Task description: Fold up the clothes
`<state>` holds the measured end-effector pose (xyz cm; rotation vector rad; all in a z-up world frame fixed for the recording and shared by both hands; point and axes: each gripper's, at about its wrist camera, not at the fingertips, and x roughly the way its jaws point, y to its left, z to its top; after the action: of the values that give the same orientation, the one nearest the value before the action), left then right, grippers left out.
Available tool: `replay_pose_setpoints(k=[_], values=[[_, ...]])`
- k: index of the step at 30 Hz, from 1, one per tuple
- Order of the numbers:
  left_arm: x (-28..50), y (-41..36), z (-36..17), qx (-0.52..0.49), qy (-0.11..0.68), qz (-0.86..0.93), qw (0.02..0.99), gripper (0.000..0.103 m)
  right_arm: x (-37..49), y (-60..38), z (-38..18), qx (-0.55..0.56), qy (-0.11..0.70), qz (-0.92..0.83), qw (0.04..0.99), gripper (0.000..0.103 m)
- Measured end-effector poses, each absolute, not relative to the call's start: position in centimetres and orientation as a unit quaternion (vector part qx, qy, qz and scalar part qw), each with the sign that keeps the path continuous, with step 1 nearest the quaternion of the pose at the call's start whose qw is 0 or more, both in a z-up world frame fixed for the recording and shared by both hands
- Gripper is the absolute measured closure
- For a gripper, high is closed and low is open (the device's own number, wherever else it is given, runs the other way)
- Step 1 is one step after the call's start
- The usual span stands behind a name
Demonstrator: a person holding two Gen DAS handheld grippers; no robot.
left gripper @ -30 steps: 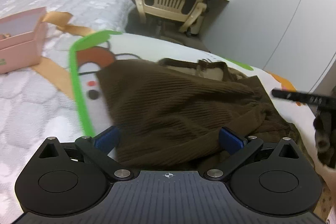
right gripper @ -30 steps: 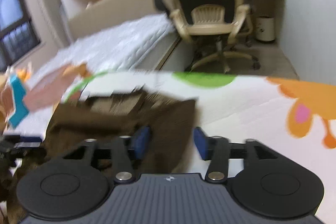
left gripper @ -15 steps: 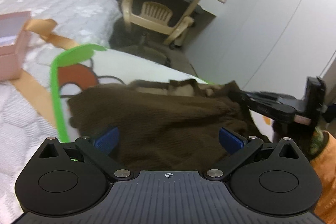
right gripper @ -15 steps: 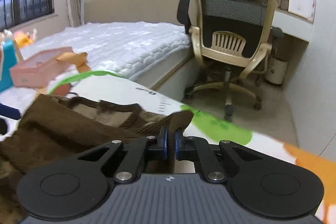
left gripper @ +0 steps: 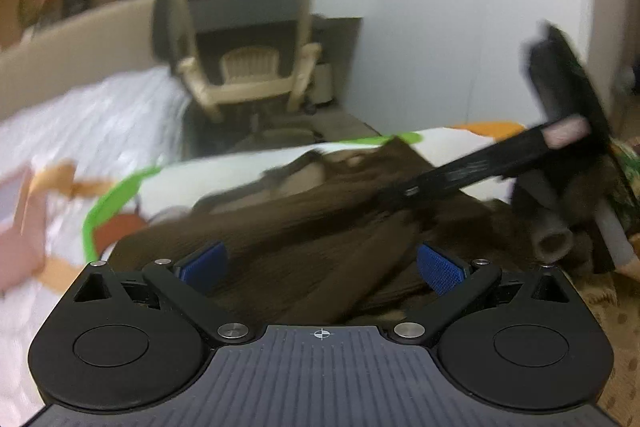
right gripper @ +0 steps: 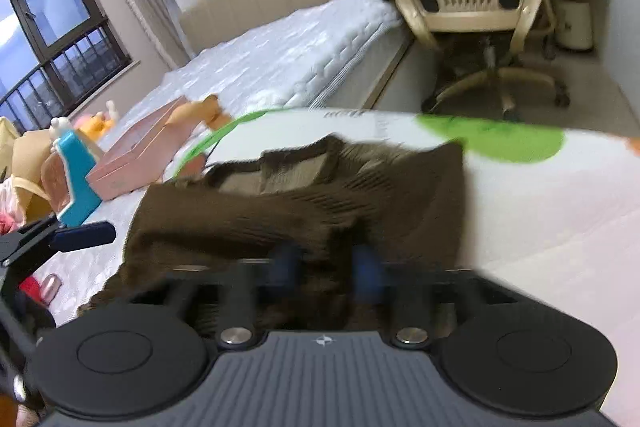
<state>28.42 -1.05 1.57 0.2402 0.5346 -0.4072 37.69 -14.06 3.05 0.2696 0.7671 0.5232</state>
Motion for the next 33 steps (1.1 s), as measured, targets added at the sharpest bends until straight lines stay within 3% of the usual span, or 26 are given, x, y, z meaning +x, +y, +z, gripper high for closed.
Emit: replay_pose_setpoints(k=[5,10,11,12,13,14,16,17,18,19,20,24,27,31,33], values=[[28.1,-5.8,1.1,0.207,0.212,-0.191,0.936,0.0,34.7,-14.2,9.1,0.132,0.303,0.292,0.898,0.095],[28.8,-8.8,-0.6,0.299,0.154,-0.142,0.931,0.004,33.3,-13.1,11.9,0.127,0.298,0.316,0.892,0.095],[29.0,-9.3,-1.0,0.319,0.14,-0.13,0.928,0.011,33.2,-13.1,12.1,0.13,0.299,0.317,0.891,0.095],[29.1,-9.8,-1.4,0.338,0.127,-0.117,0.925,0.049,33.2,-13.0,12.3,0.133,0.3,0.317,0.89,0.095],[29.2,-10.3,-1.8,0.358,0.113,-0.105,0.921,0.08,33.2,-13.0,12.6,0.134,0.299,0.318,0.89,0.095],[29.6,-9.9,-1.6,0.346,0.12,-0.107,0.924,0.088,33.2,-12.9,12.8,0.133,0.298,0.319,0.89,0.095],[30.3,-7.6,-0.3,0.292,0.148,-0.113,0.938,0.089,33.1,-12.9,13.5,0.134,0.279,0.314,0.898,0.094],[30.4,-5.9,0.7,0.259,0.154,-0.108,0.947,0.089,33.0,-12.9,13.9,0.135,0.267,0.31,0.902,0.089],[30.3,-4.0,2.0,0.224,0.155,-0.1,0.957,0.089,33.0,-12.7,14.1,0.122,0.255,0.3,0.911,0.083],[30.1,-1.4,3.5,0.174,0.155,-0.085,0.969,0.089,32.9,-12.0,13.9,0.084,0.244,0.283,0.924,0.068],[29.9,1.6,5.2,0.118,0.154,-0.068,0.979,0.09,32.8,-11.0,13.6,0.036,0.234,0.262,0.935,0.061],[28.1,11.1,9.1,-0.044,0.135,-0.029,0.99,0.09,32.7,-4.6,10.1,-0.092,0.261,0.284,0.918,0.06],[27.4,13.6,9.1,-0.054,0.13,-0.001,0.99,0.089,32.4,1.4,7.3,-0.161,0.277,0.324,0.89,0.06],[26.6,15.3,8.0,-0.082,0.134,-0.002,0.988,0.089,33.2,6.7,4.4,-0.214,0.299,0.332,0.869,0.05],[26.1,16.5,7.6,-0.095,0.129,0.003,0.987,0.089,34.0,6.9,4.2,-0.207,0.303,0.329,0.87,0.052]])
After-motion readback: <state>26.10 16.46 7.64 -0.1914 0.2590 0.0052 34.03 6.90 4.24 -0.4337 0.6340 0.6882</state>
